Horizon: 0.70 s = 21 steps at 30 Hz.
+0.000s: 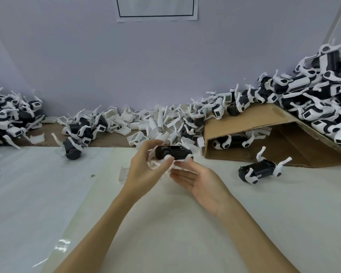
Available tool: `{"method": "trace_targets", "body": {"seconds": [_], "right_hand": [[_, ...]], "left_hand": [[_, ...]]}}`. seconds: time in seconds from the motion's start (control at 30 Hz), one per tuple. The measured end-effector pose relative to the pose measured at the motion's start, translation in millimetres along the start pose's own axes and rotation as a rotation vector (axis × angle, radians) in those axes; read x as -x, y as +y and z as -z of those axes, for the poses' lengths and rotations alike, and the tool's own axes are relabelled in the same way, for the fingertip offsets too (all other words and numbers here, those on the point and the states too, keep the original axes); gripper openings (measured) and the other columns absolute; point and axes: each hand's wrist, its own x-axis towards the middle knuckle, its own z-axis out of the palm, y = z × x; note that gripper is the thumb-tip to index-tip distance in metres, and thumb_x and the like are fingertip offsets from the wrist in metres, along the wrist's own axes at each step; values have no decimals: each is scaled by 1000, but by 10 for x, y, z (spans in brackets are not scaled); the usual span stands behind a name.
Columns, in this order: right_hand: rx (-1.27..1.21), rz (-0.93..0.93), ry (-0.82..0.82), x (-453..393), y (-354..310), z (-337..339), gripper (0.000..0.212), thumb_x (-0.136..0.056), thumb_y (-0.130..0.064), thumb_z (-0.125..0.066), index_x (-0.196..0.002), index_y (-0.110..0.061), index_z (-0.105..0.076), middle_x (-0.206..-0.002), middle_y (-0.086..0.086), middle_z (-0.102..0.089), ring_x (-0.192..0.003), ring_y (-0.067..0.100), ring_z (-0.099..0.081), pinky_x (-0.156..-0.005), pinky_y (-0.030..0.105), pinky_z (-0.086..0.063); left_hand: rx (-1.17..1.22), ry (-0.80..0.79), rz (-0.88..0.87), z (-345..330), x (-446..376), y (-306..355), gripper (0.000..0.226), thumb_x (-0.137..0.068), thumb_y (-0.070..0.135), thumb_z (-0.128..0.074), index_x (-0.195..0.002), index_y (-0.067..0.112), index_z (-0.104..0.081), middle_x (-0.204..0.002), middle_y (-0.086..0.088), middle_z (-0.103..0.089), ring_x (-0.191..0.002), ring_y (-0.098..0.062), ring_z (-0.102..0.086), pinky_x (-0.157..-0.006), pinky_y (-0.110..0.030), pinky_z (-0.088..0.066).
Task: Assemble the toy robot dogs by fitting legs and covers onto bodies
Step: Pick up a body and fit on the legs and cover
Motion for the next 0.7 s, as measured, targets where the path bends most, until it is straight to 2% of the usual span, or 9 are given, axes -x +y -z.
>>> {"method": "trace_targets", "body": {"seconds": [0.07,0.13,0.2,0.3,0.4,0.47,0.57,0.6,0.7], "right_hand": [[77,6,59,-3,26,-8,49,-108,-36,-55,-100,9,-73,-105,25,-77,-101,33,-77,-90,36,-62],[278,61,204,-3,57,-31,48,-104,-44,-61,-87,1,-69,-89,18,-79,-81,27,-78,-73,33,-63],[500,140,333,-17,69,-19,50,-92,-59,-70,-99,-10,-66,-84,9,-78,-70,18,-74,-63,30,-59],[399,160,184,-29,31,-4,73,-75,-70,-76,-129,-24,-59,-113,7,-74,-99,15,-75,-80,32,-62],[271,241,-5,5,0,-36,74,-76,-62,-79,-133,-17,-65,-128,8,-71,-119,14,-70,-93,31,-59],[255,282,-12,31,-7,-52,66,-78,-55,-86,-128,-16,-67,-124,8,-73,-116,15,-71,-96,35,-60],[425,357,-31,42,31,-41,56,-82,-42,-88,-129,-22,-64,-116,4,-75,-110,13,-71,-100,42,-59],[508,379,-59,49,54,-48,54,-84,-38,-87,-130,-27,-62,-117,2,-74,-109,12,-71,-99,39,-59],[719,430,-115,54,141,-84,54,-86,-40,-85,-133,-44,-58,-122,-7,-69,-112,7,-67,-93,27,-57]], "left_hand": [[82,55,81,14,-25,14,40,-86,30,-82,-123,31,-66,-113,14,-73,-101,-1,-68,-84,-11,-47],[156,94,128,22,-45,28,38,-83,34,-73,-121,33,-68,-115,10,-73,-97,-4,-68,-79,-15,-49],[232,110,169,49,-66,42,36,-83,35,-68,-119,36,-71,-115,7,-75,-98,-9,-70,-78,-22,-50],[366,67,226,94,-90,51,39,-82,35,-66,-120,35,-75,-115,5,-77,-111,-17,-72,-96,-33,-53],[452,-38,238,115,-102,21,40,-84,27,-59,-119,27,-77,-128,-9,-71,-127,-33,-63,-117,-53,-45],[489,-108,222,132,-94,23,40,-83,28,-58,-119,23,-76,-128,-8,-70,-128,-32,-62,-112,-44,-50],[366,-62,177,66,-39,73,31,-102,46,-58,-108,23,-78,-114,-1,-75,-111,-14,-70,-82,-18,-55],[321,14,185,20,-10,68,39,-106,53,-55,-101,22,-79,-105,-4,-77,-100,-13,-73,-76,-20,-57],[216,218,212,-49,38,48,57,-110,50,-52,-83,7,-77,-80,-21,-72,-76,-35,-69,-78,-54,-60]]}}
